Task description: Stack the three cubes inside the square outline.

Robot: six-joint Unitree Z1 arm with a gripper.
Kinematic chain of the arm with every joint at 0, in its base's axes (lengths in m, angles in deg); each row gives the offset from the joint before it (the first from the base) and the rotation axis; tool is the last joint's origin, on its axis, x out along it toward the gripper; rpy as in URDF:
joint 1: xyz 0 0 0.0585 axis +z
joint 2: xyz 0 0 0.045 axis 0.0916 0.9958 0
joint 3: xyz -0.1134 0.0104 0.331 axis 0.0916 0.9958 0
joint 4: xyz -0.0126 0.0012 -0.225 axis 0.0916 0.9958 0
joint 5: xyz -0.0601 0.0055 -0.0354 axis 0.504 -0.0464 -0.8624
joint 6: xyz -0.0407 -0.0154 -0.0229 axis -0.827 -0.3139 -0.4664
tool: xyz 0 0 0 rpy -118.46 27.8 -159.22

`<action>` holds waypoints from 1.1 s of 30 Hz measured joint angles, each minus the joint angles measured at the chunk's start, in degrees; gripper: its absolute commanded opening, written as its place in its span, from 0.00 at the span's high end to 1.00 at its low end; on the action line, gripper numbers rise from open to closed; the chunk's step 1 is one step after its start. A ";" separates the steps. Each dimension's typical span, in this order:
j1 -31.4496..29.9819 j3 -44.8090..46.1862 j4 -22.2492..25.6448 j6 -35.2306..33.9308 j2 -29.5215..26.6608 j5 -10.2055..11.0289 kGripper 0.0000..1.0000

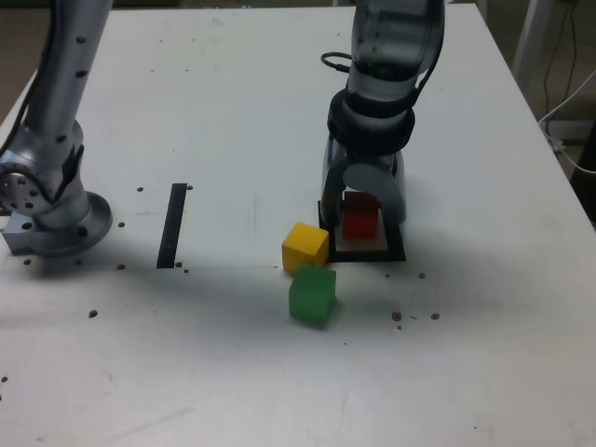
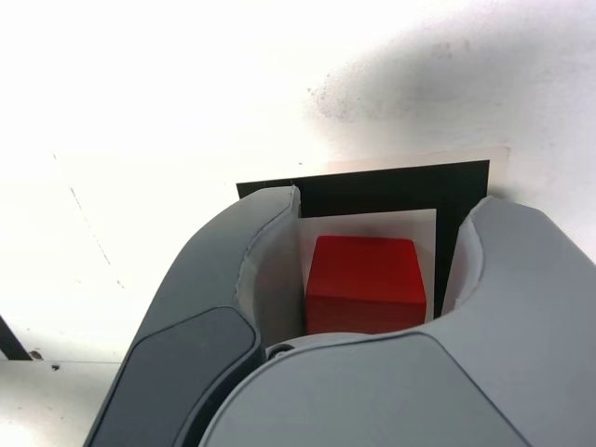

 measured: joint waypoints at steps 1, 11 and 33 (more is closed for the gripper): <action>0.00 0.24 -0.17 0.00 -0.06 0.00 0.02; 0.00 3.68 -0.47 -2.88 -5.39 2.58 0.01; -6.93 6.75 9.64 1.29 -16.96 4.20 0.03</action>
